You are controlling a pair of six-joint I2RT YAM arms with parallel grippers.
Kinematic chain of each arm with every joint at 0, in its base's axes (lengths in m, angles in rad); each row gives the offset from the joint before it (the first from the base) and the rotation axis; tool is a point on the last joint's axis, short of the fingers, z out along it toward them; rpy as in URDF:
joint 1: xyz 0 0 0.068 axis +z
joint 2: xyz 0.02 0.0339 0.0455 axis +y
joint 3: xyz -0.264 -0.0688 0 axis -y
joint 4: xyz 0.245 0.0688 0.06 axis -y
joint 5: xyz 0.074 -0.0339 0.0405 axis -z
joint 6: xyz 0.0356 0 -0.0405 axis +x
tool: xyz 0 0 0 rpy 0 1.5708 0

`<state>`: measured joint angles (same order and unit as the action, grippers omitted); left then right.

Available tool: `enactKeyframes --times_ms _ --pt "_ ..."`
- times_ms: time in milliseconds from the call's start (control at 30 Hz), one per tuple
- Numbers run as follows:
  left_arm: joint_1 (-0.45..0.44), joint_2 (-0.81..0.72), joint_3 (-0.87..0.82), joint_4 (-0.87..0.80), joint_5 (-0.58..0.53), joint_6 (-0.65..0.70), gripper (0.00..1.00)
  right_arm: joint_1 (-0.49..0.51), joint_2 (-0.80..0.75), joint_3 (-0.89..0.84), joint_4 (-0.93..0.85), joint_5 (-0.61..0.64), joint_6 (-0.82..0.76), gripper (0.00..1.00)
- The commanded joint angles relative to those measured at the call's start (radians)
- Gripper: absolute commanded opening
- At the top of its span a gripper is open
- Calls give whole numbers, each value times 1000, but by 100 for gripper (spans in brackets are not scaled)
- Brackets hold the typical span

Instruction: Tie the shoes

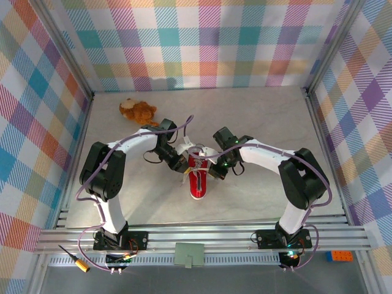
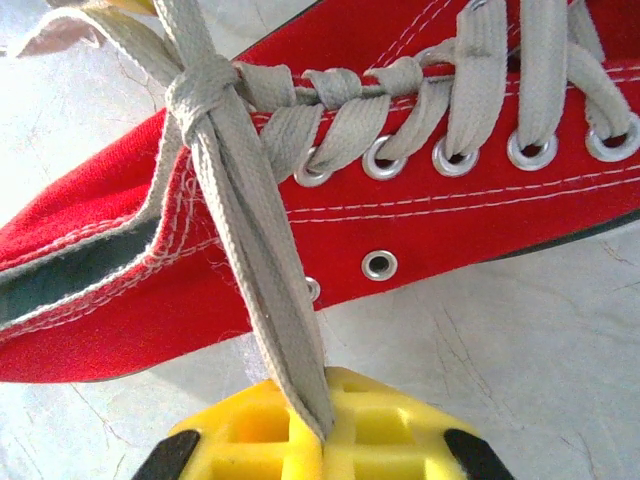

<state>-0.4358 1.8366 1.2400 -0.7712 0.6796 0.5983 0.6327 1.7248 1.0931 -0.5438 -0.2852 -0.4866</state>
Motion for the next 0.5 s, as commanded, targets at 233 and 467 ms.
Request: enactKeyframes --times_ms 233,467 --pt "19 -46 21 -13 -40 -62 14 -25 17 65 -131 -15 7 40" --pt "31 -183 156 -74 -161 -80 100 -72 -166 120 -121 67 48 99"
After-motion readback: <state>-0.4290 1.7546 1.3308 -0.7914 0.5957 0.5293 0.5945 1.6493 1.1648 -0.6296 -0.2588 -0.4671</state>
